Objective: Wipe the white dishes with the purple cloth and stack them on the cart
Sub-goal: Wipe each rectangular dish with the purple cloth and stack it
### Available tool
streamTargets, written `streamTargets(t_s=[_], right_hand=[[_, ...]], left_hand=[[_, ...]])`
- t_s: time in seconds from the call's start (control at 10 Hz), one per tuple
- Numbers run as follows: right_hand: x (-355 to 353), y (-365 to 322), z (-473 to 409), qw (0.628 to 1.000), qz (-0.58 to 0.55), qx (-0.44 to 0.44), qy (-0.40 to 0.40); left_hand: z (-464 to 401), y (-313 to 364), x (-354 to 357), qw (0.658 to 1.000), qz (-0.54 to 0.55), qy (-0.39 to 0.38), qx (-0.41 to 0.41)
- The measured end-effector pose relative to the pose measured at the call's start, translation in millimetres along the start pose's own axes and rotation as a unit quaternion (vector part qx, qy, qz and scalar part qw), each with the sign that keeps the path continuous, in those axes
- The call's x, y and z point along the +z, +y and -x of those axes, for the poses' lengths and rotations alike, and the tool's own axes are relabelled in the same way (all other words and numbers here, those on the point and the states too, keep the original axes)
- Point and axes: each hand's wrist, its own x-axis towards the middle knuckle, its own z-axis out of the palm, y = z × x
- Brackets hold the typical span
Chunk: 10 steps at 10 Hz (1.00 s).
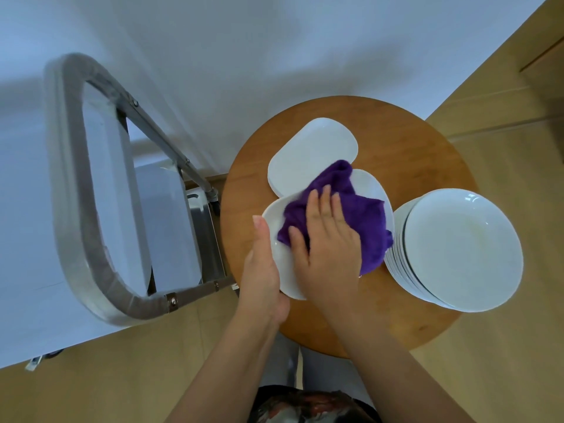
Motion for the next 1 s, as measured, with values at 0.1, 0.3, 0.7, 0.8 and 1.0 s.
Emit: streamTargets(t_s=[0.1,0.3,0.7,0.8,1.0], right_hand=[[6,-2,13,0.990,-0.026,-0.097,0.098],[33,-36,29,0.599,0.716,-0.135,-0.333],[-21,15,7,0.916,-0.115,-0.240,-0.299],[-26,28,9,0.915,-0.118,-0.266,-0.281],[-21,41,9,0.959,-0.149,-0.233,-0.070]], left_hand=[[2,1,-1,0.999,0.044,-0.009,0.008],[5,1,-6,0.996,0.087,-0.030,-0.008],[-5,16,-11,0.998,0.048,-0.030,-0.021],[-8,14,-10,0.999,0.043,-0.008,-0.019],[-10,3,8,0.991,0.132,0.013,-0.001]])
